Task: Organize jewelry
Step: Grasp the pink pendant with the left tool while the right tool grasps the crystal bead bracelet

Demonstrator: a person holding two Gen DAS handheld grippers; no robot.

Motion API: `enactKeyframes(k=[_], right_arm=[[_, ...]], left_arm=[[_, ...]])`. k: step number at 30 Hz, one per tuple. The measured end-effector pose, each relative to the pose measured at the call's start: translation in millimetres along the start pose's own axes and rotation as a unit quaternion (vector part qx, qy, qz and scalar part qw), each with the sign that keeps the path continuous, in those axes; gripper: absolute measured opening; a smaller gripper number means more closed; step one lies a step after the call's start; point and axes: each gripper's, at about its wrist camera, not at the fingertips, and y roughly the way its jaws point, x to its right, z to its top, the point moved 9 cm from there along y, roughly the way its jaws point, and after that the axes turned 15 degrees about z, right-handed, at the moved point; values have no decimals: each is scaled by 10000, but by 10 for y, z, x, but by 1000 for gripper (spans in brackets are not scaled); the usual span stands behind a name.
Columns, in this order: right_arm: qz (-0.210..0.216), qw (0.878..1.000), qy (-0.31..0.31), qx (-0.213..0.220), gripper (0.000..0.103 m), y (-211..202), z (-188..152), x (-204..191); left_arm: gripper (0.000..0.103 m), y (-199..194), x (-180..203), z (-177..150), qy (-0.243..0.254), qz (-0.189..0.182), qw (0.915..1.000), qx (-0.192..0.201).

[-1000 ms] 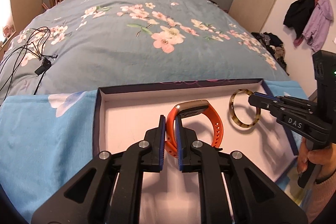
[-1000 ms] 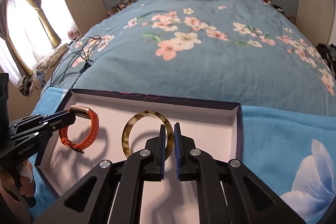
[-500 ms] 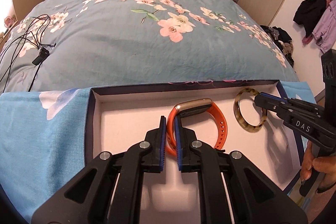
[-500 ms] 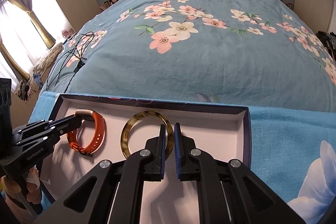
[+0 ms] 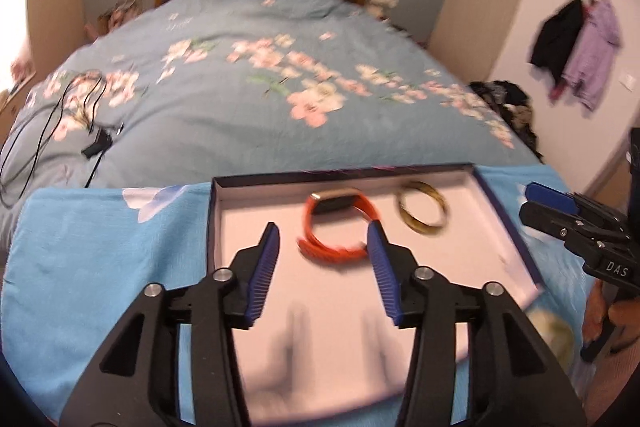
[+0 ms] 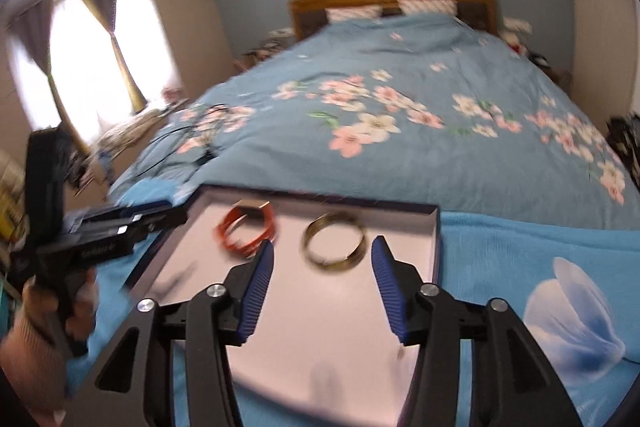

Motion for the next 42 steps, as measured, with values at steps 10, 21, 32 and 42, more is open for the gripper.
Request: enactKeyframes(k=[10,21,32,42], right_arm=[[344,9970,-424,-544,48,-369,-926,-428],[512,9934,-190,-1009,54,-266,-1473,-576],[646,9917,-57,-1108,25,-205,-1505,-584],[690,9942,-133,-819,7,-300,-1377,-656]], left_arm=[[49,-900,203,-845,551,-537,9963,378],[51,-988,461,-1625,736,-780,9942,-18],[54,-1004,805,-1771,1211,-996,9875,-161],[35,-797,914,-1799,1227,-1168,9837,-607]])
